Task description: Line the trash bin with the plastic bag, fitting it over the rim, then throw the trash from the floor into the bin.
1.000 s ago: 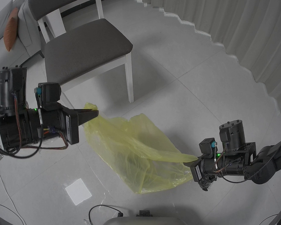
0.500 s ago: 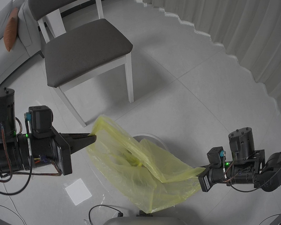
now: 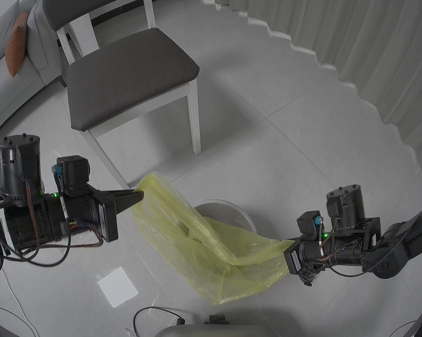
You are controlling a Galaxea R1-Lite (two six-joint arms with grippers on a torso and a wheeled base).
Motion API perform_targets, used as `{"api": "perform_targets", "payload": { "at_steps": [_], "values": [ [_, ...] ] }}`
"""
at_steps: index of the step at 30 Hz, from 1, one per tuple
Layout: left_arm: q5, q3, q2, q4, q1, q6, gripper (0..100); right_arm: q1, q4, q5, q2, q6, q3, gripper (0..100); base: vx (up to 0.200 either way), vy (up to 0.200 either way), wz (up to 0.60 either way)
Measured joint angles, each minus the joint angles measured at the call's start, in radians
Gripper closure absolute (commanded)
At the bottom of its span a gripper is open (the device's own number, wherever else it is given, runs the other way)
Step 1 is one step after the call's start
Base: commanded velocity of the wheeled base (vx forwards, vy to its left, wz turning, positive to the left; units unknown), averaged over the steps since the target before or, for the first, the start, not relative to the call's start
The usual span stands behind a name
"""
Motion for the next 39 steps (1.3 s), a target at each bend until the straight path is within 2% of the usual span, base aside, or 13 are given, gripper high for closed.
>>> {"api": "perform_targets", "payload": {
  "at_steps": [9, 18, 30, 39],
  "values": [
    [-0.011, 0.021, 0.108, -0.066, 0.037, -0.032, 100, -0.009, -0.051, 0.002, 0.137, 0.001, -0.090, 100, 0.000, 0.000, 0.00],
    [-0.004, 0.085, 0.201, -0.252, 0.039, -0.100, 100, -0.040, -0.109, 0.025, 0.250, -0.007, -0.145, 100, 0.000, 0.000, 0.00],
    [0.001, 0.123, 0.250, -0.264, 0.036, -0.103, 100, -0.046, -0.116, 0.022, 0.295, -0.009, -0.120, 100, 0.000, 0.000, 0.00],
    [0.036, 0.170, 0.328, -0.388, 0.032, -0.096, 100, -0.091, -0.142, 0.021, 0.361, -0.036, -0.137, 100, 0.000, 0.000, 0.00]
  ]
}}
